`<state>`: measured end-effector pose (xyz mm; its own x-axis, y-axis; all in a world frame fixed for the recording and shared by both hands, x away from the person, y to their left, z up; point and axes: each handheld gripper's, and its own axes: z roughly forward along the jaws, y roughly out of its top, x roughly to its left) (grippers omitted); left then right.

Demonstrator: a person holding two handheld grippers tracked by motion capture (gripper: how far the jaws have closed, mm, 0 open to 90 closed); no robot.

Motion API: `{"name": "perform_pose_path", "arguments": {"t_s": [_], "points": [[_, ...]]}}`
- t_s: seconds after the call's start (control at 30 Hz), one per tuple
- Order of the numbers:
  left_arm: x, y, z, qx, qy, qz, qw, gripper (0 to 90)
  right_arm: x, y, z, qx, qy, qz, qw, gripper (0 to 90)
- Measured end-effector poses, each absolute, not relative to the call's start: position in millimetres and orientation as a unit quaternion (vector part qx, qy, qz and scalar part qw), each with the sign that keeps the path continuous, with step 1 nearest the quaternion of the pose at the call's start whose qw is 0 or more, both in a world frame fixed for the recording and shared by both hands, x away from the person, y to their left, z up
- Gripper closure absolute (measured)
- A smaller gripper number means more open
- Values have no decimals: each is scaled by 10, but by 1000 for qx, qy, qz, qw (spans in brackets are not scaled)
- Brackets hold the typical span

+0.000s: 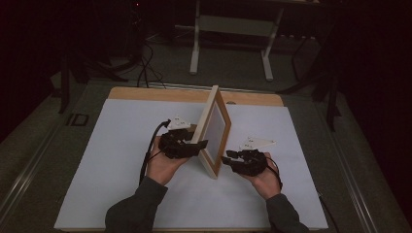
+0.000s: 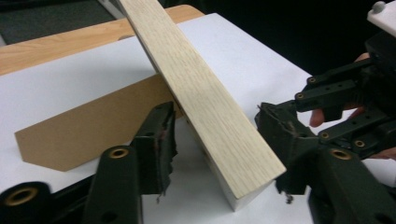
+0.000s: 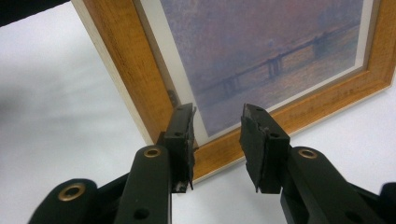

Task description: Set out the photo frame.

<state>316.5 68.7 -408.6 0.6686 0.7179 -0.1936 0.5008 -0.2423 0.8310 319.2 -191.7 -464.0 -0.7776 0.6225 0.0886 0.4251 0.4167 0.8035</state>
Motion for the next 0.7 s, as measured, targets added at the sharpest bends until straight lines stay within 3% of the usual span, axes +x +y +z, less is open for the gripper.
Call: {"name": "perform_pose_path", "arguments": {"t_s": [0.7], "points": [[3163, 771, -4064, 767, 419, 148, 462, 598, 3210, -1942, -4631, 319, 830, 442, 115, 634]]}}
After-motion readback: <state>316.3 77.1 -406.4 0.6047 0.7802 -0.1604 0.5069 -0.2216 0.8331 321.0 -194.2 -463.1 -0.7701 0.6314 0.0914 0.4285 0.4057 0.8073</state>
